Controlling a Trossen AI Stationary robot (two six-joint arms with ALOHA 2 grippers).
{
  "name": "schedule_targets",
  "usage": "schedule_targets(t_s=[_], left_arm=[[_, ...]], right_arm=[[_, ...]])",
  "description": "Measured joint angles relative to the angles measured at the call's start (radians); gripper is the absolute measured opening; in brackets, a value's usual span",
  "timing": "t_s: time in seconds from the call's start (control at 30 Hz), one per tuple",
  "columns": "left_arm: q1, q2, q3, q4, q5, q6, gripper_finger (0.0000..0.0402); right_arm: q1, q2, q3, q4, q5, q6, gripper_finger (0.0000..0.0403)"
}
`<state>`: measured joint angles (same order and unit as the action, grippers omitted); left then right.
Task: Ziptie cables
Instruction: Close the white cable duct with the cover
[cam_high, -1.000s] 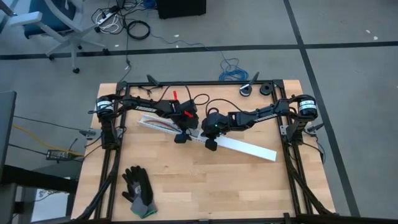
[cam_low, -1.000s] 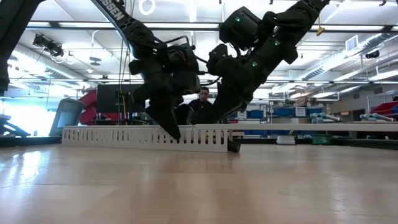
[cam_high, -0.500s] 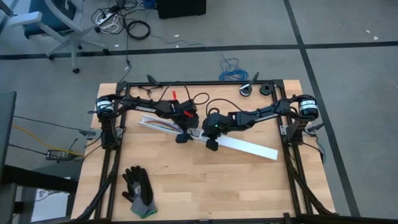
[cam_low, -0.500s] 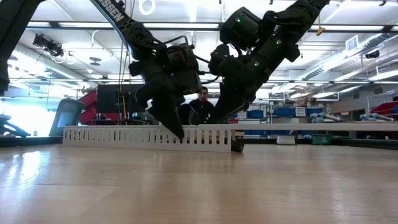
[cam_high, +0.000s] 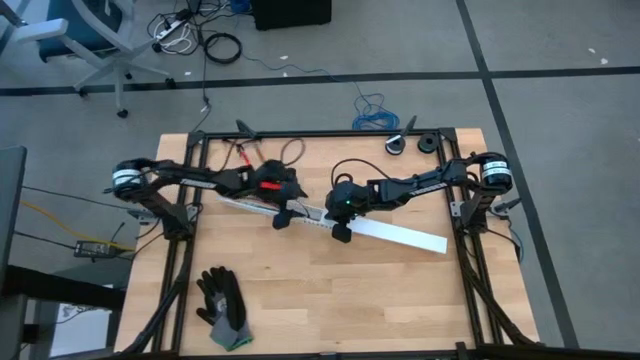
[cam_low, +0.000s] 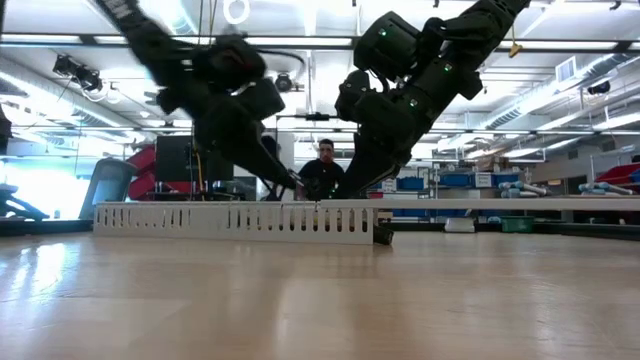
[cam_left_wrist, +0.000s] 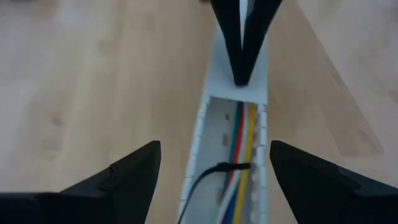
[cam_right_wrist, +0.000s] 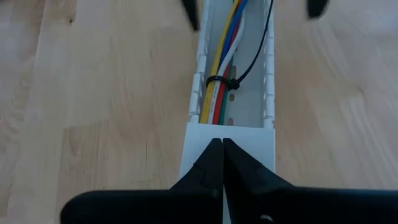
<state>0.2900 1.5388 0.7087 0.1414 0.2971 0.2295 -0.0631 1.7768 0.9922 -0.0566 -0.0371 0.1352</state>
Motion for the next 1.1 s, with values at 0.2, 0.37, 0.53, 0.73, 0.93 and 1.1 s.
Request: schedule_targets(t_s=[0.2,0.37,0.53,0.73,0.93,1.1], left_arm=[[-0.027,0.007,-0.169,0.362,-0.039,-0.049,0.0314],[-0.037,0.016,-0.184,0.406,-0.064,-0.055,0.0314],[-0.036,0.022,-0.184,0.416,-0.146,-0.045,0.0314],[-0.038,0.022,-0.183,0.451,-0.143,-0.136,0.0314],[-0.037,0.036,-0.183,0.448,-0.059,-0.128,0.0314],[-0.048,0.088,-0.163,0.438,-0.020,-0.035,0.0314]], right_arm=[[-0.001,0.002,-0.001,0.015,-0.020,0.001,0.0000],[-0.001,0.003,-0.002,0.025,-0.031,0.002,0.0000],[-0.001,0.003,-0.002,0.032,-0.036,0.002,0.0000],[0.000,0.003,-0.002,0.037,-0.037,0.003,0.0000],[0.000,0.003,-0.002,0.038,-0.039,0.002,0.0000],[0.000,0.003,-0.002,0.039,-0.042,0.002,0.0000]])
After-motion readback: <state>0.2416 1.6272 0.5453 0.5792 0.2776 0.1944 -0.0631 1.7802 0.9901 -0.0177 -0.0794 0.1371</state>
